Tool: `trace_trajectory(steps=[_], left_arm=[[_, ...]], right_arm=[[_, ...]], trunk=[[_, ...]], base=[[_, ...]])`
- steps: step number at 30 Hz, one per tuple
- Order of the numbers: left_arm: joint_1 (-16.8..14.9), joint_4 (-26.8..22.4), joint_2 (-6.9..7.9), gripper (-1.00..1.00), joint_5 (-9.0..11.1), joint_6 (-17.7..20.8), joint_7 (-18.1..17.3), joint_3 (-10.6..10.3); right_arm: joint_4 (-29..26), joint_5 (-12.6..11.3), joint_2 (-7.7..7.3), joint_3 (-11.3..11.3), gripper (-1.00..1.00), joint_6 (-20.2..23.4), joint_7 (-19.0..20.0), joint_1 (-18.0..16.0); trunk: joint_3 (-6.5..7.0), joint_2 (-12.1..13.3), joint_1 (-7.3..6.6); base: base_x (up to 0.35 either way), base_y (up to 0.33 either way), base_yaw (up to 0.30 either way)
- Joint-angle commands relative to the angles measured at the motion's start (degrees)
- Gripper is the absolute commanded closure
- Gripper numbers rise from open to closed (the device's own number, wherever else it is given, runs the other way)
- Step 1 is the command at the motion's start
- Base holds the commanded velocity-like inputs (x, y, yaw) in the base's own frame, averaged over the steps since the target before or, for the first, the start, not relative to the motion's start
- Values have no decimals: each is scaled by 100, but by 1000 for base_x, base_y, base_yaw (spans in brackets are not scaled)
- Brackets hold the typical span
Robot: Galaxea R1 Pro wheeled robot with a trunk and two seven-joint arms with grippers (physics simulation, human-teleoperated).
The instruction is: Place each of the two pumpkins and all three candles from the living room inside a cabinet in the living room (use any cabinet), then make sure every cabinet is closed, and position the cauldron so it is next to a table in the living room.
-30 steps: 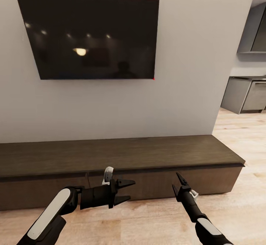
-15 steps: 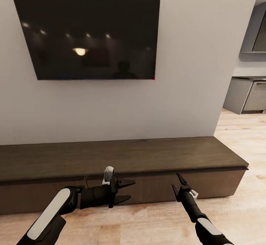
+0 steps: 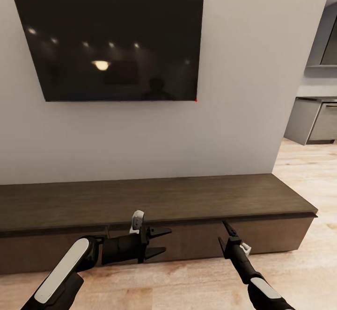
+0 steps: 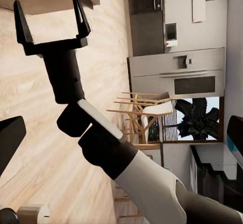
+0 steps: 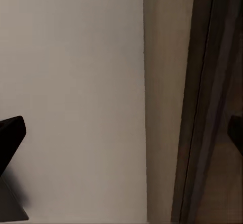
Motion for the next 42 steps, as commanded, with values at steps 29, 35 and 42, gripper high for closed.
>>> trace_trajectory(steps=[29, 35, 42], left_arm=[[-4, -4, 3, -100, 61, 2, 55, -5], [-4, -6, 3, -100, 61, 3, 55, -2], [-4, -16, 3, -100, 61, 7, 55, -3]], right_arm=[[447, -96, 12, -4, -100, -86, -579, -4], [445, -92, 4, -4, -100, -89, -574, -4], [424, -68, -5, 13, -100, -298, -493, -4]], trunk=[[-6, -3, -1], [-6, -3, -1], [-114, -243, 131]], base=[[53, 0, 0], [3, 0, 0], [0, 0, 0]])
